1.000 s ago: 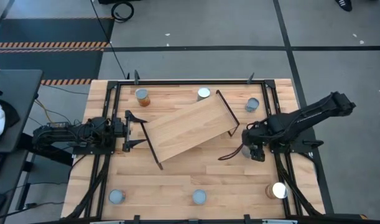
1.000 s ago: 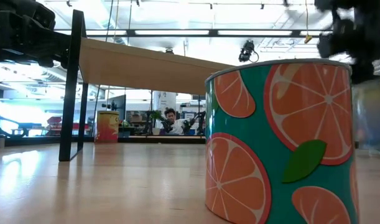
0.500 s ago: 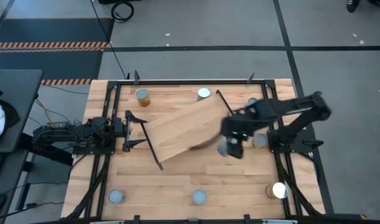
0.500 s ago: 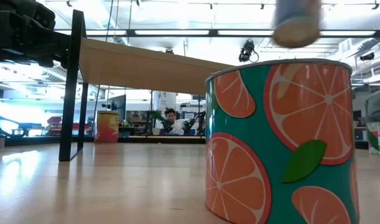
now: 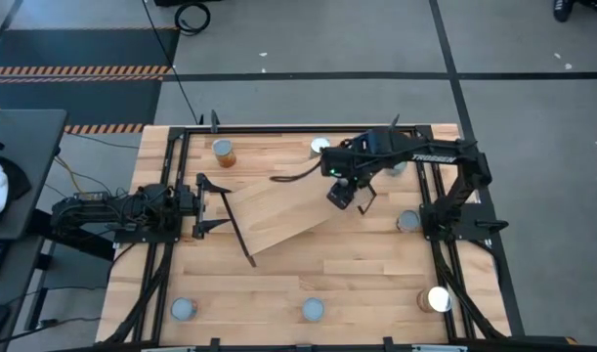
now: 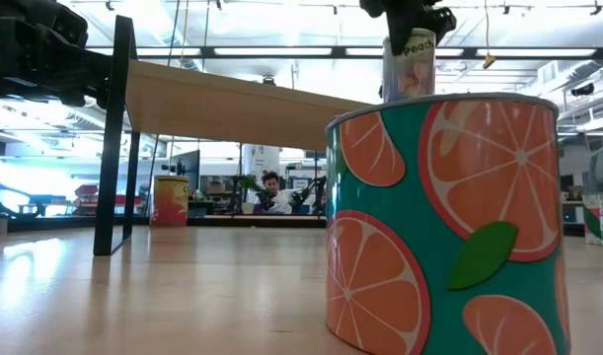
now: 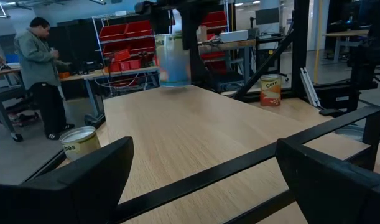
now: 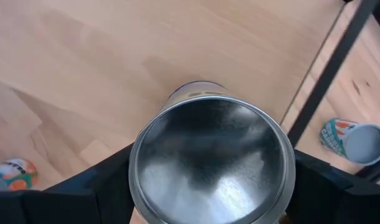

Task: Pick and place cans onto a shelf
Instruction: Put the bottom large canned peaches on the shelf, then put the large canned peaches on the shelf

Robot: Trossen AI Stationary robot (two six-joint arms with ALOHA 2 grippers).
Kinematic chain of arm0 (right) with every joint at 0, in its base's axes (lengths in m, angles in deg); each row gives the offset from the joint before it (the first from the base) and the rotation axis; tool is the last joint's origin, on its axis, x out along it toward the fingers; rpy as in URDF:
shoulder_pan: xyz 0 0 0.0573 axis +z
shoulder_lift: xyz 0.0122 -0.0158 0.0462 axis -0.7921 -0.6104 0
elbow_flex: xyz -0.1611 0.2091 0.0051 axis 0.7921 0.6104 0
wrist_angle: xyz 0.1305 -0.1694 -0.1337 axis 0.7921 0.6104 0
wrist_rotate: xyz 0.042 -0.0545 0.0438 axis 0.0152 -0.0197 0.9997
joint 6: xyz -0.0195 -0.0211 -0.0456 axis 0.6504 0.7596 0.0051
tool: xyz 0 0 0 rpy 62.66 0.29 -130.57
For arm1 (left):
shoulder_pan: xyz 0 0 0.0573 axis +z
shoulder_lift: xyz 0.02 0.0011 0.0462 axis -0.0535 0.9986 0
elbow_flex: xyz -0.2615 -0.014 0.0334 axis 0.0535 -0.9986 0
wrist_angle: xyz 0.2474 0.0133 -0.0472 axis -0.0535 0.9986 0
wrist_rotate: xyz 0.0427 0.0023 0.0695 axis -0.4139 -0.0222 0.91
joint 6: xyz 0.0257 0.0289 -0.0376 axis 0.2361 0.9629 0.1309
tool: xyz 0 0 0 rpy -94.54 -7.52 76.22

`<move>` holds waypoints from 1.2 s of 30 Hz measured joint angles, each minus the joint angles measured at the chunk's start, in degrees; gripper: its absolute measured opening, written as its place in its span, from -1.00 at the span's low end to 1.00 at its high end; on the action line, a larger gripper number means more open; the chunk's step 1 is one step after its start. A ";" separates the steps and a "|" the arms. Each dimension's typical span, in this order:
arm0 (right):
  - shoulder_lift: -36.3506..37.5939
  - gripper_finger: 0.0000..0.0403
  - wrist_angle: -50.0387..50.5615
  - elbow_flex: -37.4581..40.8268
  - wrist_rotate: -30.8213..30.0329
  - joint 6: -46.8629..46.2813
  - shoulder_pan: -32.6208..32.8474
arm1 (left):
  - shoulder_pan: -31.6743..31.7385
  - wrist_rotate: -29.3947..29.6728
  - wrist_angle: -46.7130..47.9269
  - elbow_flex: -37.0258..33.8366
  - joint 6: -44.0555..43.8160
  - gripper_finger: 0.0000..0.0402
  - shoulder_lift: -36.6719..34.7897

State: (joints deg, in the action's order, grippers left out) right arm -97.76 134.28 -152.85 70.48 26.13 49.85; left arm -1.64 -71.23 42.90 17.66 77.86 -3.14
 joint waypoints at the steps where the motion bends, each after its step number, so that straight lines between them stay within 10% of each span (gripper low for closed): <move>1: 0.04 0.59 -0.02 0.29 0.09 0.40 -0.67 | 0.00 0.00 0.02 -0.02 0.00 0.99 0.00; 24: 0.09 0.91 0.04 -5.86 5.99 3.33 -4.44 | 0.00 0.23 -13.36 -0.01 0.02 0.99 0.00; 36: -2.58 0.90 -15.38 -9.14 -8.57 4.78 -13.12 | 0.14 13.09 -16.61 11.23 -11.91 0.99 2.96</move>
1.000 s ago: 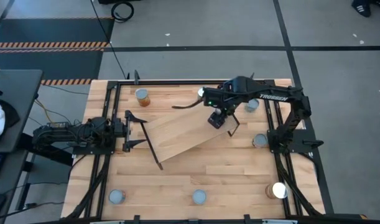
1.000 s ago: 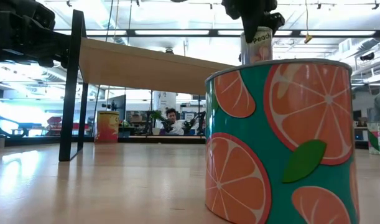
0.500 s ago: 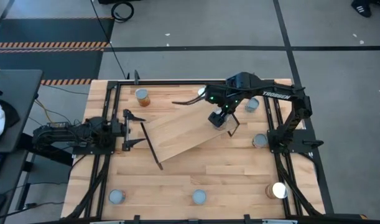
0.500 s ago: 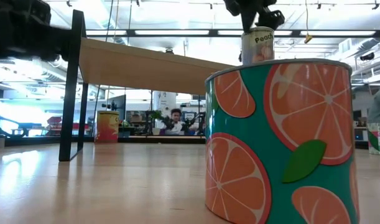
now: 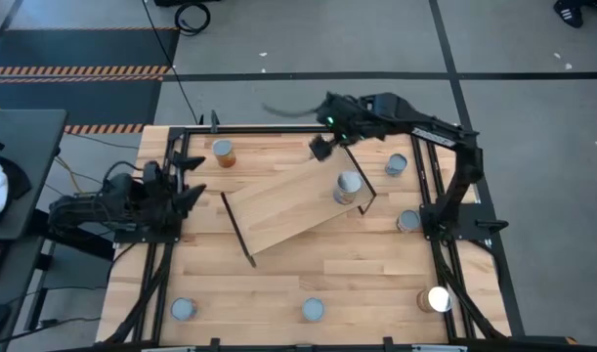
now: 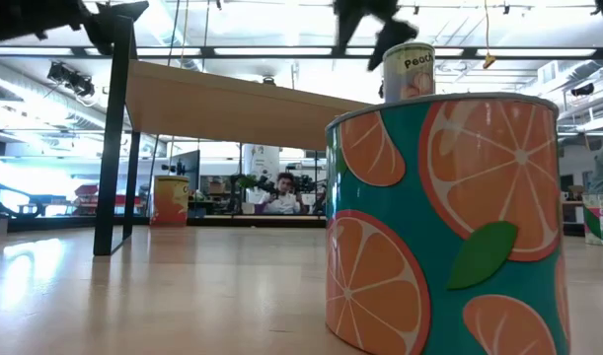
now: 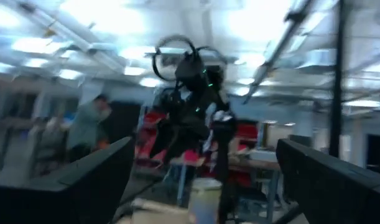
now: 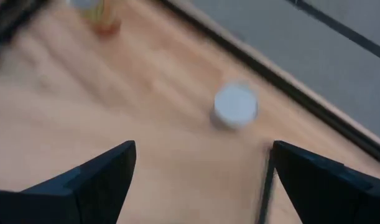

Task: Pick and place cans onto a shelf
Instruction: Put the large canned peaches on the shelf

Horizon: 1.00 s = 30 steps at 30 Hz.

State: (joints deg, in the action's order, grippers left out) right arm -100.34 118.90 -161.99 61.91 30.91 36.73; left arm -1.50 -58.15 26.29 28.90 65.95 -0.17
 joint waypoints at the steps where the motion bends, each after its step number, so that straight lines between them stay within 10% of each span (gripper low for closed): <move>1: -0.96 0.90 -1.22 0.03 0.22 0.44 -1.30 | 0.19 1.24 2.67 1.79 -1.32 0.99 0.86; 12: -14.04 0.93 -8.85 0.12 7.29 9.47 -12.60 | 3.47 3.13 25.63 18.24 -18.99 0.99 12.02; 22: -21.49 0.97 -10.73 0.12 13.19 13.26 -18.65 | 3.44 2.09 26.05 18.58 -17.99 0.99 13.17; 30: -23.28 0.97 -9.15 0.12 15.93 13.41 -17.79 | 3.47 12.46 26.40 18.58 -18.07 0.99 13.17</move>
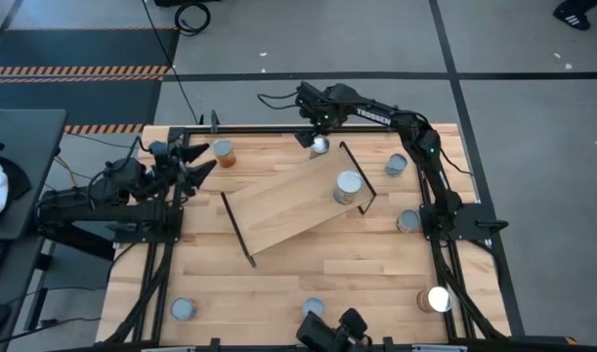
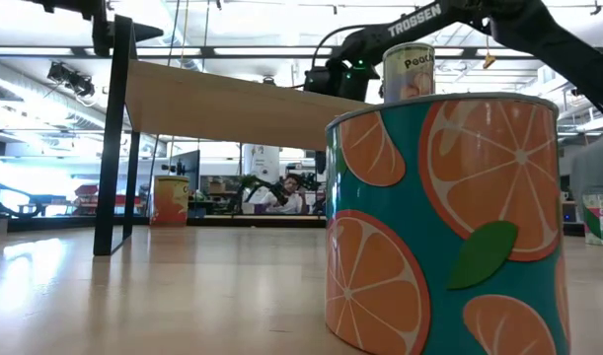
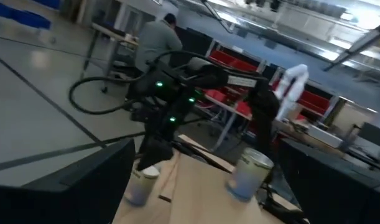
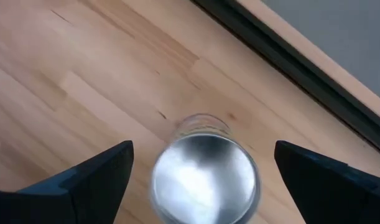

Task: Pick and place cans onto a shelf
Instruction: Put the large canned peaches on the shelf

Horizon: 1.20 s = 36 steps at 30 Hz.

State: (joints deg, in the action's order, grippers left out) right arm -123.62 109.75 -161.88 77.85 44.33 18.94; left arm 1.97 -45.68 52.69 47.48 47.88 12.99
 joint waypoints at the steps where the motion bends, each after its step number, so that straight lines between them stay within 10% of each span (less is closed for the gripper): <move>1: 0.03 0.97 -0.14 0.00 0.00 0.01 0.11 | 0.04 1.03 -0.02 0.00 0.27 0.99 0.00; 22: 0.03 0.94 -3.88 7.97 -1.07 0.46 1.09 | 0.02 5.45 -1.25 0.00 16.33 0.99 0.00; 29: 0.12 0.58 -5.00 8.69 -1.62 -3.18 1.09 | 0.04 13.83 -9.03 0.02 24.37 0.99 -0.13; 36: 0.18 0.54 2.10 -1.34 -3.22 -4.19 1.21 | -0.01 12.88 -10.09 0.02 25.70 0.99 -0.13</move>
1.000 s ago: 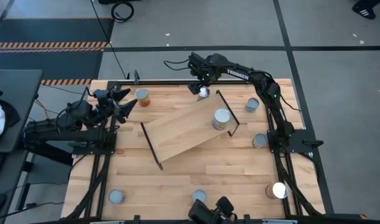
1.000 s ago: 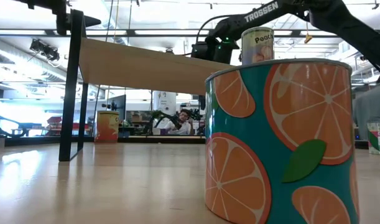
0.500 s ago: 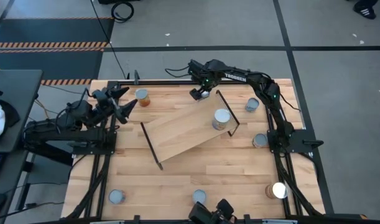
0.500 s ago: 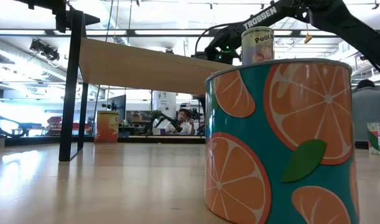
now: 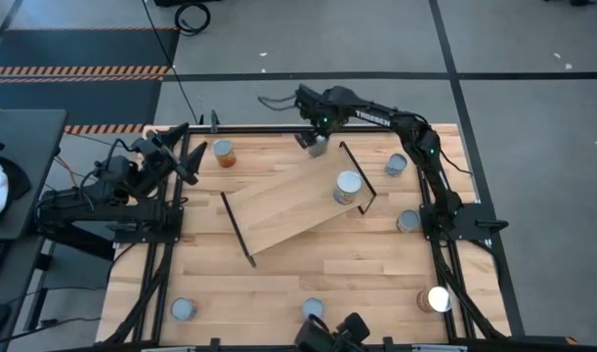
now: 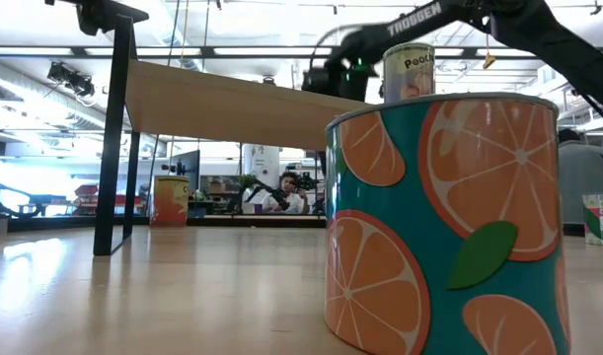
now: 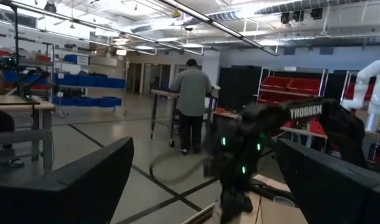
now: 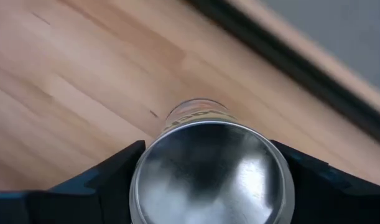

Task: Pick and place cans onto a shelf
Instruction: Put the large canned peaches on the shelf

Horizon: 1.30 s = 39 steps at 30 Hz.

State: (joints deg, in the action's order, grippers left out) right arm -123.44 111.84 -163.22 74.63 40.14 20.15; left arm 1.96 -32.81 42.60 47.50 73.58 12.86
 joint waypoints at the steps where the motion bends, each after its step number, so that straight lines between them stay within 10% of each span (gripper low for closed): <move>1: 0.00 0.54 1.53 -2.69 -0.03 -0.53 0.15 | -0.03 0.00 -0.01 0.00 -0.24 0.99 0.00; 6: 1.15 0.54 6.61 -16.67 -1.69 -6.10 2.29 | -0.03 -0.03 -0.98 0.00 -2.21 0.99 -0.02; 16: 14.96 0.54 17.40 -9.43 -3.77 -19.90 13.74 | -0.06 -0.07 -0.99 0.33 -5.80 0.99 0.00; 27: 13.03 0.54 20.61 -4.03 -6.79 -28.40 15.50 | -0.06 -0.74 -1.01 0.33 -6.72 0.99 0.09; 33: 13.57 0.54 18.97 -1.12 -6.37 -29.01 14.80 | -0.18 -10.69 -0.77 0.35 -7.96 0.99 0.10; 39: 12.81 0.89 20.01 -1.14 -4.05 -29.09 14.79 | -0.10 -12.00 1.76 0.35 -11.22 0.99 0.11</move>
State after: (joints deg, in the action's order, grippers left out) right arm -110.63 131.85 -164.36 70.58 11.05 34.94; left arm 1.86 -44.81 44.35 47.85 62.36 12.97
